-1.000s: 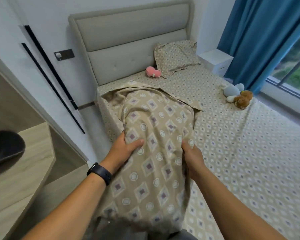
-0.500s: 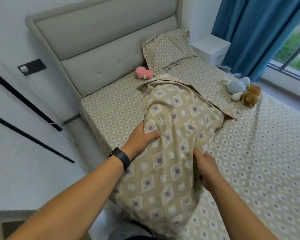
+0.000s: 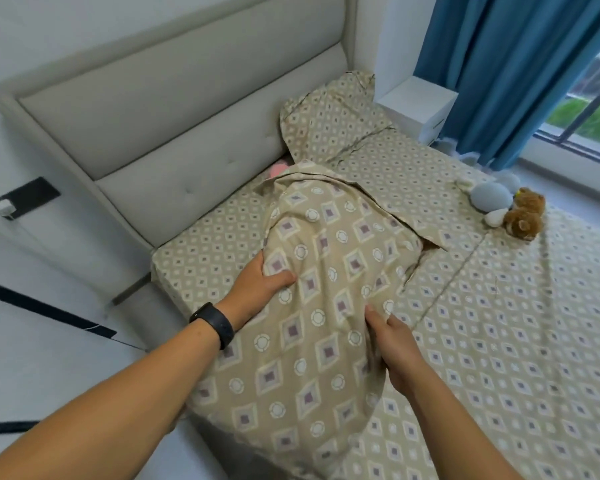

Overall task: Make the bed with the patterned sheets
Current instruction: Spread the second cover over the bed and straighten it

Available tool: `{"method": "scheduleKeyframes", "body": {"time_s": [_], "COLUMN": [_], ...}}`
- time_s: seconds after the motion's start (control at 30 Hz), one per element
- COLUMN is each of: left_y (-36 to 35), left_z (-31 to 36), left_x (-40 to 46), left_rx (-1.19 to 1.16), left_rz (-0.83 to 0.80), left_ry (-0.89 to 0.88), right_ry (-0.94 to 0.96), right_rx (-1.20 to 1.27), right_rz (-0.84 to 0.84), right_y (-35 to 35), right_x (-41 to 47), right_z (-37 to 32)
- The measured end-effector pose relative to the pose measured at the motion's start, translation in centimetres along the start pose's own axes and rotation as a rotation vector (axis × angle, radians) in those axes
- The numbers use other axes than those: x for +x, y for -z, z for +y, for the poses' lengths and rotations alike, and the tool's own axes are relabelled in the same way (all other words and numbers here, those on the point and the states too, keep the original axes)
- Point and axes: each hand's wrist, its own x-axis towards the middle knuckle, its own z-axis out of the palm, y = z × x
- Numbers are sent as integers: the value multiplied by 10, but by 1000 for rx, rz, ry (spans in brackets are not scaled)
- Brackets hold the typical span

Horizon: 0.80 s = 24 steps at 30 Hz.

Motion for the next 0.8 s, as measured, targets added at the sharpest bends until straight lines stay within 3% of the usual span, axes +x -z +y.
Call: {"method": "scheduleKeyframes", "body": {"time_s": [0.2, 0.37, 0.57, 0.8], "left_y": [21, 42, 94, 180], "left_z": [2, 8, -1, -27], "left_x": [0, -3, 32, 129], "left_rx": [39, 207, 307, 340], "left_rz": [-75, -135, -43, -20], "left_ry": [23, 51, 75, 110], "right_ry": [21, 44, 40, -20], "right_rx": [11, 62, 57, -12], "right_rz": [-23, -118, -197, -186], "right_y": [-23, -51, -103, -195], "right_x": [16, 31, 49, 134], "right_z": [-7, -14, -22, -64]}}
